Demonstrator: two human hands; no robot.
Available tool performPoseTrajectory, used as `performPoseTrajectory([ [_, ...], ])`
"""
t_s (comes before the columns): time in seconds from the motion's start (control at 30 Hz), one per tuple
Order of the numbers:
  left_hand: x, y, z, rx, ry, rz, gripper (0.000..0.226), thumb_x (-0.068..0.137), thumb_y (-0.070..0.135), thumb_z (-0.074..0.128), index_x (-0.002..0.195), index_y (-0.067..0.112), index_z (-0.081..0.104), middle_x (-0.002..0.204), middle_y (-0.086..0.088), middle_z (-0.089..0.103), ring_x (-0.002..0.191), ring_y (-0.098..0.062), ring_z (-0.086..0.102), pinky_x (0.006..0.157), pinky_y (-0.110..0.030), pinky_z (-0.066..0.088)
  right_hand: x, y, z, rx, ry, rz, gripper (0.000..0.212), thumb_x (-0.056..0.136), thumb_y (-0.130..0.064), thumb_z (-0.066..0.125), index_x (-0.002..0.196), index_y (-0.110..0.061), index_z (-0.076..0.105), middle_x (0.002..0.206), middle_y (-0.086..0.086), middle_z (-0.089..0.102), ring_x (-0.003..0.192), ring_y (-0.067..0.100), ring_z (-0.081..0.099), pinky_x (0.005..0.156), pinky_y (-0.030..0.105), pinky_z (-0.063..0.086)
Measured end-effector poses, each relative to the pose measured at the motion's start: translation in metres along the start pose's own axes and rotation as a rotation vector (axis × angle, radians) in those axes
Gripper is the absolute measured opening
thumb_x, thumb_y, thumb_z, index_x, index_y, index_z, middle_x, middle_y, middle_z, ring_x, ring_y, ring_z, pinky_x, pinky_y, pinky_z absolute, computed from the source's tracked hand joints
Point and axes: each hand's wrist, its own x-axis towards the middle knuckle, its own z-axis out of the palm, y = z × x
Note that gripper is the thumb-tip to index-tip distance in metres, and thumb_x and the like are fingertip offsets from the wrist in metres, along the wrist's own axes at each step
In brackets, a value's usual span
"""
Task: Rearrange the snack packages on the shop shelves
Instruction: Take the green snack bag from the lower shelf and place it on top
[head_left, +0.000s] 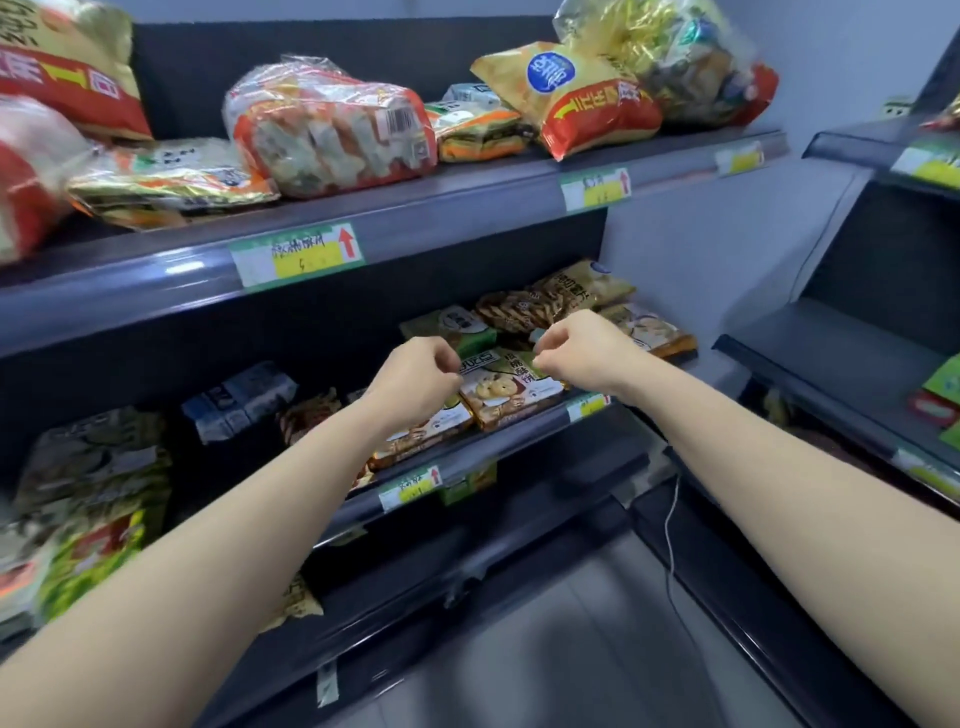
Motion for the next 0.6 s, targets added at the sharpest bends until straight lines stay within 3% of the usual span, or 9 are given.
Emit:
performPoseTrajectory([
  [0.17,0.033,-0.030,0.019,-0.077,-0.016,-0.115,0.012,0.090,0.014,0.059,0.102,0.010,0.061,0.099,-0.006,0.061,0.090,-0.022,0.058,0.077,-0.031,0.045,0.039,0.009,0.030,0.022,-0.104,0.044,0.032,0.089,-0.018,0.060,0.118,-0.003,0.062,0.121,0.012,0.062,0.106,0.026,0.058,0.083,0.029,0.043],
  [0.3,0.069,-0.055,0.028,-0.122,0.016,-0.140,0.022,0.092,0.015,0.057,0.112,0.006,0.060,0.105,-0.009,0.061,0.093,-0.021,0.056,0.078,-0.028,0.042,0.076,0.011,0.049,0.146,-0.128,0.096,0.046,0.089,-0.017,0.061,0.131,-0.004,0.050,0.123,0.015,0.059,0.106,0.027,0.057,0.081,0.027,0.041],
  [0.4,0.104,-0.071,0.034,-0.126,0.026,-0.184,0.028,0.092,0.019,0.056,0.118,0.009,0.059,0.117,-0.010,0.061,0.105,-0.024,0.057,0.080,-0.025,0.041,0.107,0.012,0.063,0.284,-0.129,0.159,0.046,0.090,-0.014,0.061,0.132,0.000,0.049,0.109,0.012,0.058,0.097,0.021,0.054,0.081,0.028,0.042],
  [0.5,0.138,-0.088,0.042,-0.134,0.037,-0.207,0.027,0.092,0.018,0.057,0.117,0.009,0.059,0.120,-0.010,0.061,0.110,-0.025,0.057,0.086,-0.028,0.043,0.143,0.012,0.077,0.382,-0.156,0.205,0.038,0.089,-0.011,0.061,0.124,0.003,0.054,0.103,0.010,0.058,0.094,0.020,0.056,0.085,0.028,0.047],
  [0.53,0.149,-0.094,0.046,-0.134,0.044,-0.206,0.025,0.092,0.017,0.056,0.115,0.008,0.060,0.119,-0.010,0.062,0.110,-0.025,0.057,0.088,-0.030,0.044,0.155,0.013,0.082,0.388,-0.173,0.215,0.030,0.089,-0.011,0.060,0.116,0.001,0.059,0.102,0.013,0.060,0.089,0.019,0.057,0.081,0.025,0.048],
  [0.6,0.171,-0.108,0.053,-0.145,0.065,-0.190,0.022,0.092,0.014,0.057,0.112,0.005,0.061,0.115,-0.012,0.063,0.109,-0.027,0.058,0.091,-0.032,0.045,0.177,0.014,0.094,0.432,-0.198,0.257,0.008,0.091,-0.011,0.056,0.086,-0.013,0.061,0.088,0.010,0.059,0.064,0.010,0.055,0.056,0.014,0.047],
])
